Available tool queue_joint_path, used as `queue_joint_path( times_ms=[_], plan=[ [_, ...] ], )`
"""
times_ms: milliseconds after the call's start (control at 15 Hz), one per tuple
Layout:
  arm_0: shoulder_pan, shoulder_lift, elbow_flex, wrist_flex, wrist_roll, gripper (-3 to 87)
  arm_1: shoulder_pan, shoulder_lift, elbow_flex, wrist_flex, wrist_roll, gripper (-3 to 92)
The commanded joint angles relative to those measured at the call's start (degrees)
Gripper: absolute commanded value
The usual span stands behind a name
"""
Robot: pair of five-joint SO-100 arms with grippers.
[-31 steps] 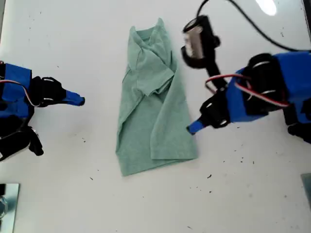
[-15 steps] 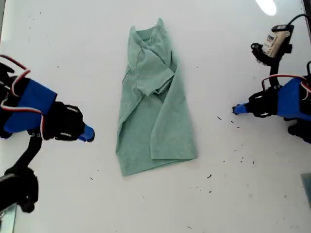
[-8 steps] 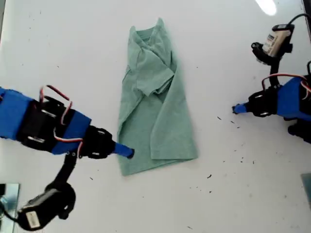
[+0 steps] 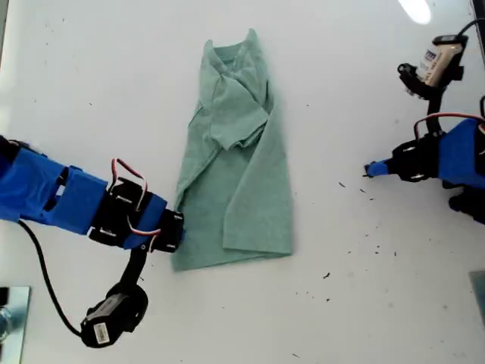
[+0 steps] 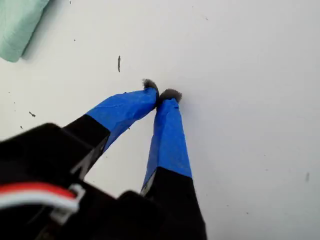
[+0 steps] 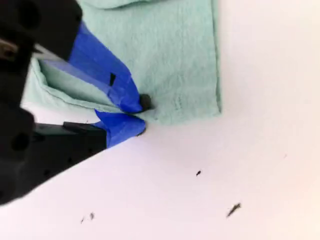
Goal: Fold t shirt
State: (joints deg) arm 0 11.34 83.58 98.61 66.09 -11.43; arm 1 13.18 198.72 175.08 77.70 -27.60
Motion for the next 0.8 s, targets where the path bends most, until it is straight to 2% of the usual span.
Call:
queue_joint_path(
  times_ms=[0, 133, 267, 400, 467, 533, 600, 733],
  plan=[
    [-2.11, 17.05, 2.46, 8.88, -0.79, -0.3, -0.44, 0.88, 2.37, 0.18, -0.18, 2.8],
    [-3.60, 22.50, -0.26, 15.12, -0.18, -0.3, -0.26, 0.97, 2.37, 0.18, -0.35, 2.8],
    [-4.66, 21.18, -5.36, 16.61, 1.41, -0.3, -0.53, 0.97, 2.37, 0.18, -0.18, 2.8],
    [-4.83, 7.73, -23.03, 17.14, 6.15, -0.3, -0.44, 0.97, 2.37, 0.18, -0.26, 2.8],
    [-4.83, -3.34, -37.71, 17.75, 9.93, -0.3, -0.44, 0.97, 2.37, 0.18, -0.26, 2.8],
    [-4.83, -13.62, -51.59, 16.96, 13.18, -0.3, -0.53, 0.97, 2.37, 0.18, -0.18, 2.8],
    [-5.89, -16.17, -51.15, 9.76, 15.29, -0.3, -0.53, 0.97, 2.37, 0.18, -0.09, 2.8],
    [-8.88, -21.36, -50.98, 0.53, 19.34, -0.2, -0.62, 0.97, 2.37, 0.18, 0.26, 2.8]
  ],
)
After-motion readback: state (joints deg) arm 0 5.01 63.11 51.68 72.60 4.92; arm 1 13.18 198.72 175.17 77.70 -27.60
